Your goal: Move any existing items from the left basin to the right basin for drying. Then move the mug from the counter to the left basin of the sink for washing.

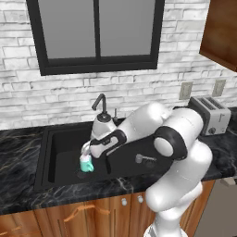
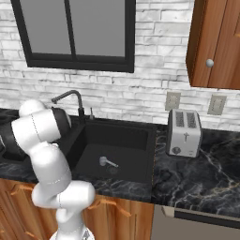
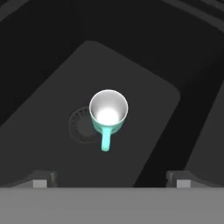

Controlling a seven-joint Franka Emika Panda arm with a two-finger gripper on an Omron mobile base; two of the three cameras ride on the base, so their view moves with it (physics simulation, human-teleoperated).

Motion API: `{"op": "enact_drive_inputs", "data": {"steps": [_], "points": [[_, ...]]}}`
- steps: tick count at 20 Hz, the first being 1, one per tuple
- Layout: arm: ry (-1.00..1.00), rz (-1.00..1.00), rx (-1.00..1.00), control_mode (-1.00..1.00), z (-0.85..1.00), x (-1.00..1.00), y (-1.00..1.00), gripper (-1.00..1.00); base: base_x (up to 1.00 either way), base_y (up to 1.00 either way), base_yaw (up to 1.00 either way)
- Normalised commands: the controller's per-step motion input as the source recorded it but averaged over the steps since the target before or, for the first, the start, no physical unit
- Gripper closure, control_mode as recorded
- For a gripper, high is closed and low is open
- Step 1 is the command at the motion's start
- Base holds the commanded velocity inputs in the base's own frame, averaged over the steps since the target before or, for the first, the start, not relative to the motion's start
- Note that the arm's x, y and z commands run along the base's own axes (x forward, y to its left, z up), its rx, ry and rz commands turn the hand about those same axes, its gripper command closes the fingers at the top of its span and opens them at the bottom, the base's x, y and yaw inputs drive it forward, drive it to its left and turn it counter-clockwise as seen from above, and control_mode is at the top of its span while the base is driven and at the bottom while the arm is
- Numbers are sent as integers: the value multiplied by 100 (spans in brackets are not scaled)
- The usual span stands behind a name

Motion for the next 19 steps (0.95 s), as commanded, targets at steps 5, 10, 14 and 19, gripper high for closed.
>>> {"op": "enact_drive_inputs", "data": {"steps": [5,10,14,19], "points": [[0,-7,0,-100,100,-16,0,-100,0,0,0],[0,-5,0,-100,100,-24,-9,-100,0,0,0],[0,-2,0,-100,87,-33,-31,-100,0,0,0],[0,0,0,-100,57,-49,-60,-100,0,0,0]]}}
